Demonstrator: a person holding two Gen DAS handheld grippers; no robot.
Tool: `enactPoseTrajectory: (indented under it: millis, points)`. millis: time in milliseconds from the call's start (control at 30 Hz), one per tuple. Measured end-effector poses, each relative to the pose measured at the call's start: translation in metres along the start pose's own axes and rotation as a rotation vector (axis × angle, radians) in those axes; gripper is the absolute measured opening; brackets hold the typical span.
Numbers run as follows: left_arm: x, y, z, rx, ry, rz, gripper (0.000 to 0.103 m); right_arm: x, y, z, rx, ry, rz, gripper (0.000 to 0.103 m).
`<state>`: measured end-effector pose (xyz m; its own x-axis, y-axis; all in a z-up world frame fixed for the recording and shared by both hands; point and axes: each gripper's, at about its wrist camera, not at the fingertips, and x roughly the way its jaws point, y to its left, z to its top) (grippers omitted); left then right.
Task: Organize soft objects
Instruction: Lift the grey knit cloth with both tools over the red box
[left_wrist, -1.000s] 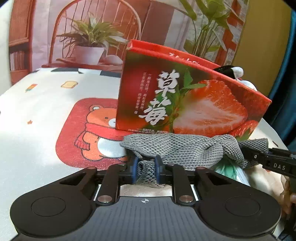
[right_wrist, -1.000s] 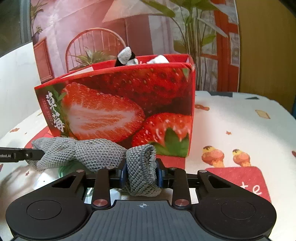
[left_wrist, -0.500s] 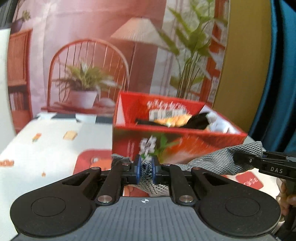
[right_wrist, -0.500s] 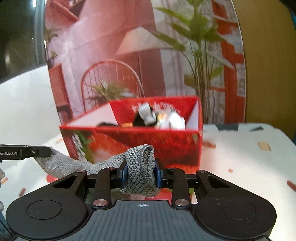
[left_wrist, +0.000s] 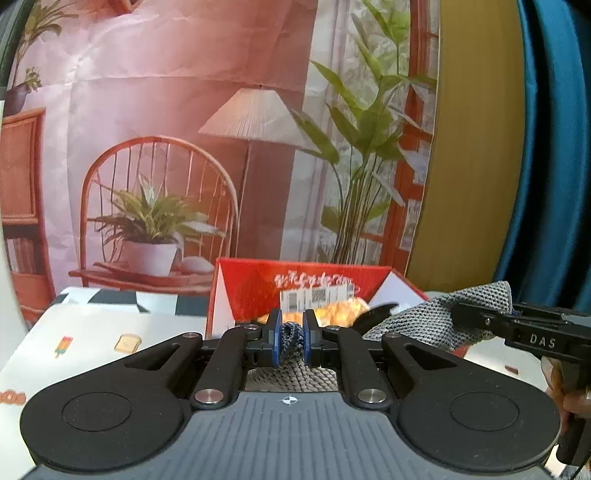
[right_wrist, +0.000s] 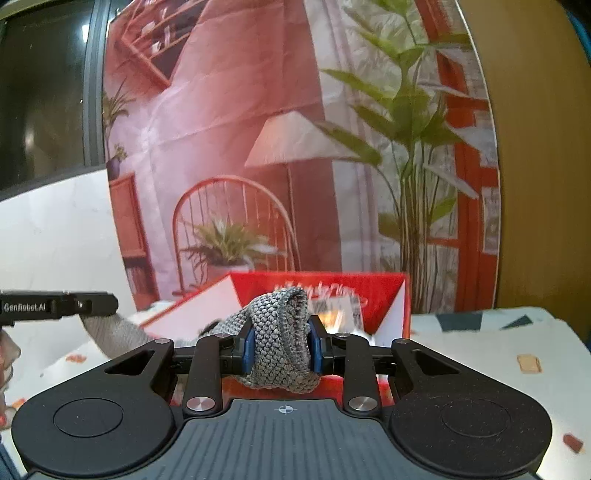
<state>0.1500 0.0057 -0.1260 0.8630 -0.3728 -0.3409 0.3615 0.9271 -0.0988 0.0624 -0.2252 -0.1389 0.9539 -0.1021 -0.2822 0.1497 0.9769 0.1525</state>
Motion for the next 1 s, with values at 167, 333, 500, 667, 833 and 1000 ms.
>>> enactPoseTrajectory:
  millis: [167,333,500,667,833,1000]
  points:
    - [0.019,-0.002,0.012,0.008,-0.014,0.003,0.012,0.017,-0.005,0.020,-0.017,-0.026,-0.018,0.026]
    - [0.042,-0.001,0.025,0.007,-0.019,0.011,0.012,0.042,-0.009,0.033,-0.040,-0.025,-0.044,0.026]
    - [0.056,0.008,0.037,-0.013,-0.024,0.029,0.011,0.064,-0.017,0.047,-0.015,-0.021,-0.068,0.026]
    - [0.080,0.015,0.053,-0.019,-0.032,0.052,0.011,0.085,-0.027,0.062,0.010,-0.028,-0.105,0.026]
    - [0.113,0.011,0.055,-0.012,0.007,0.050,0.011,0.115,-0.033,0.065,-0.014,0.019,-0.166,0.026]
    - [0.143,0.007,0.043,0.013,0.072,0.039,0.011,0.140,-0.040,0.056,-0.016,0.104,-0.213,0.026]
